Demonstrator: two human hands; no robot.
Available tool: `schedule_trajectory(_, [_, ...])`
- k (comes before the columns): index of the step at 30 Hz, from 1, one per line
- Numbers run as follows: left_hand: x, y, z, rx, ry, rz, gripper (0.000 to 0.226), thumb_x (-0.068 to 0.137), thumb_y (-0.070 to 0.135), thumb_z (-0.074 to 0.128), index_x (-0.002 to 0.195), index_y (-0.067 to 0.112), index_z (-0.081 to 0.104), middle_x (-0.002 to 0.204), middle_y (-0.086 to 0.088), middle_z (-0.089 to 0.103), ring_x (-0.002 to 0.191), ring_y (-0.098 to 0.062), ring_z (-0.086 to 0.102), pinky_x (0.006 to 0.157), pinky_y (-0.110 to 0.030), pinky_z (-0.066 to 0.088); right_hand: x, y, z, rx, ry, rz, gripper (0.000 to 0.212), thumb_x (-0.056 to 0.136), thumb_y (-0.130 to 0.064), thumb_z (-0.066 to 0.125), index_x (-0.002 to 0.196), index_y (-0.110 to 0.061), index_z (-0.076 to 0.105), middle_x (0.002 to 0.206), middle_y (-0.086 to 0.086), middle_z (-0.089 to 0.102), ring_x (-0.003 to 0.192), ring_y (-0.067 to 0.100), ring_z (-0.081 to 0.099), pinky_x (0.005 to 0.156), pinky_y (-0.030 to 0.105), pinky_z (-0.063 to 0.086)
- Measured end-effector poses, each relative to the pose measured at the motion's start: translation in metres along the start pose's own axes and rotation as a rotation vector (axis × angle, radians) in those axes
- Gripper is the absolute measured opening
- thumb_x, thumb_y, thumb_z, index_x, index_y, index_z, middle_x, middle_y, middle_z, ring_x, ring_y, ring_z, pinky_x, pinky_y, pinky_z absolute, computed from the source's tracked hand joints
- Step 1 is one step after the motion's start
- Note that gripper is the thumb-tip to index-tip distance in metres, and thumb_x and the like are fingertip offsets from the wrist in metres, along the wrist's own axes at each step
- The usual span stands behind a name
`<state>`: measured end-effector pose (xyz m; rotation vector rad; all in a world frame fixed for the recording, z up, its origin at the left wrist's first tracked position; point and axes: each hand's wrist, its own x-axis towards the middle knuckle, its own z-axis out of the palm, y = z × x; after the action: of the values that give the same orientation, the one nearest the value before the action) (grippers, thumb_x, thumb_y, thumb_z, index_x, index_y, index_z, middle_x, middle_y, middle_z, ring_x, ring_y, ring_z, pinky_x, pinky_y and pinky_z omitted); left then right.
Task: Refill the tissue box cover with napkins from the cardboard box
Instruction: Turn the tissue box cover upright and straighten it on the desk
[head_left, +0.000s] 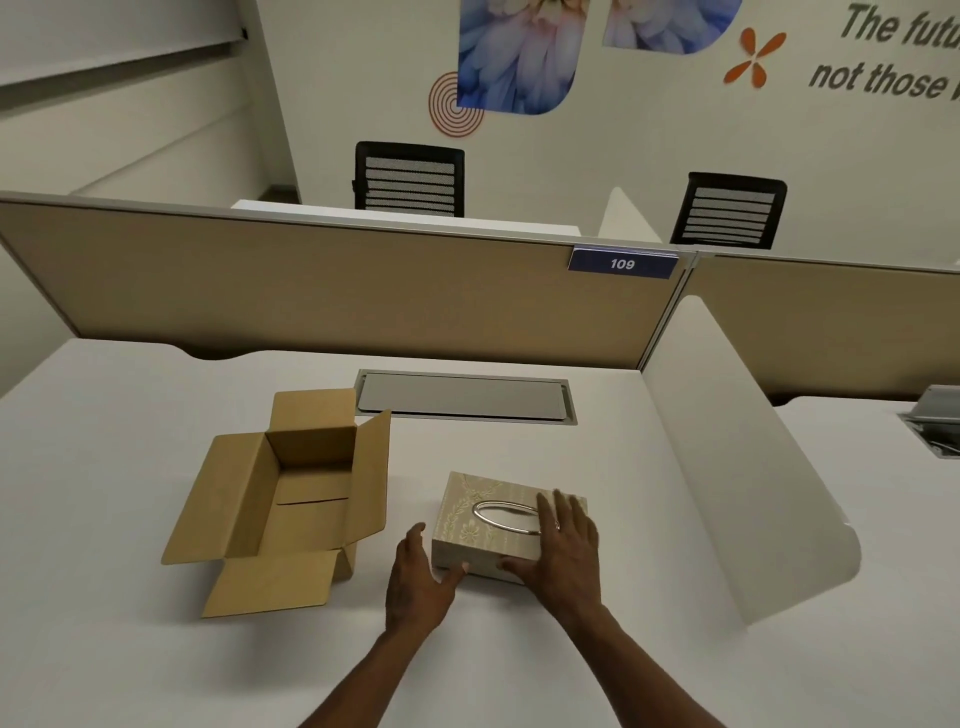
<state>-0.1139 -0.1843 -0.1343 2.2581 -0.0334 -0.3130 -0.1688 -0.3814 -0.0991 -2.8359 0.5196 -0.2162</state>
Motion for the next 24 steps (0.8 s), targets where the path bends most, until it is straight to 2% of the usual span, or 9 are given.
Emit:
schedule_trajectory(3, [0.012,-0.007,-0.003,0.025,-0.156,-0.021,0.095,0.076,0.060,0.073,0.151,0.025,0.027,0.152,-0.005,0.043,0.136,-0.029,0.043,0.107,-0.041,0.044,-0.007,0.000,-0.004,0.082,-0.111,0.304,0.146,0.048,-0.095,0.062,0.162,-0.021,0.010,0.170,0.016,0.006,0.155,0.043,0.004,0.121,0.061,0.018])
schedule_trajectory(4, [0.016,-0.010,-0.003,0.037,-0.176,-0.023,0.094,0.075,0.064,0.071,0.150,0.027,0.029,0.148,-0.004,0.048,0.133,-0.029,0.046,0.105,-0.043,0.047,-0.008,0.001,-0.004,0.130,-0.138,0.374,0.151,0.045,-0.097,0.062,0.162,-0.023,0.002,0.170,0.017,0.001,0.155,0.044,0.003,0.120,0.062,0.019])
schedule_trajectory(6, [0.020,-0.011,-0.002,0.051,-0.190,-0.021,0.092,0.076,0.064,0.070,0.151,0.027,0.029,0.143,-0.004,0.054,0.129,-0.030,0.051,0.101,-0.042,0.050,-0.012,0.001,-0.005,0.250,-0.168,0.467,0.156,0.041,-0.095,0.067,0.161,-0.026,-0.005,0.168,0.018,0.006,0.153,0.043,0.016,0.117,0.059,0.032])
schedule_trajectory(8, [0.022,-0.008,-0.002,0.045,-0.211,-0.019,0.090,0.081,0.059,0.068,0.153,0.027,0.025,0.143,-0.005,0.054,0.130,-0.030,0.051,0.100,-0.041,0.049,-0.013,0.002,-0.005,0.364,-0.173,0.502,0.155,0.043,-0.086,0.078,0.161,-0.026,-0.002,0.164,0.016,0.024,0.145,0.037,0.039,0.107,0.049,0.046])
schedule_trajectory(10, [0.022,-0.006,-0.001,0.043,-0.231,-0.019,0.089,0.083,0.057,0.066,0.154,0.027,0.021,0.143,-0.007,0.054,0.129,-0.031,0.051,0.100,-0.041,0.049,-0.014,0.004,-0.005,0.418,-0.166,0.484,0.152,0.046,-0.080,0.083,0.161,-0.023,0.001,0.155,0.012,0.039,0.137,0.032,0.049,0.102,0.043,0.049])
schedule_trajectory(15, [0.017,-0.003,-0.004,0.054,-0.225,0.011,0.081,0.088,0.054,0.063,0.153,0.025,0.024,0.139,-0.008,0.058,0.124,-0.031,0.055,0.096,-0.038,0.050,-0.010,0.013,-0.007,0.432,-0.180,0.442,0.150,0.048,-0.081,0.081,0.162,-0.022,0.004,0.152,0.009,0.048,0.138,0.028,0.048,0.106,0.041,0.046])
schedule_trajectory(20, [0.014,-0.001,-0.006,0.053,-0.214,0.043,0.072,0.090,0.052,0.060,0.151,0.028,0.030,0.135,-0.007,0.061,0.121,-0.031,0.058,0.094,-0.038,0.052,-0.005,0.018,-0.013,0.432,-0.205,0.405,0.146,0.052,-0.079,0.082,0.162,-0.022,0.006,0.152,0.008,0.048,0.139,0.028,0.047,0.107,0.039,0.044])
schedule_trajectory(22, [0.011,0.000,-0.007,0.025,-0.208,0.033,0.072,0.088,0.056,0.060,0.150,0.031,0.033,0.134,-0.005,0.062,0.121,-0.030,0.058,0.095,-0.037,0.052,-0.003,0.020,-0.013,0.459,-0.208,0.402,0.138,0.057,-0.080,0.078,0.162,-0.022,0.009,0.154,0.008,0.046,0.140,0.028,0.046,0.110,0.040,0.043])
schedule_trajectory(24, [0.008,0.004,-0.011,-0.026,-0.198,0.011,0.077,0.081,0.070,0.059,0.147,0.037,0.037,0.132,0.000,0.064,0.121,-0.027,0.058,0.095,-0.035,0.051,-0.001,0.023,-0.013,0.520,-0.176,0.423,0.119,0.070,-0.082,0.066,0.162,-0.025,0.015,0.155,0.008,0.047,0.141,0.029,0.047,0.112,0.042,0.041])
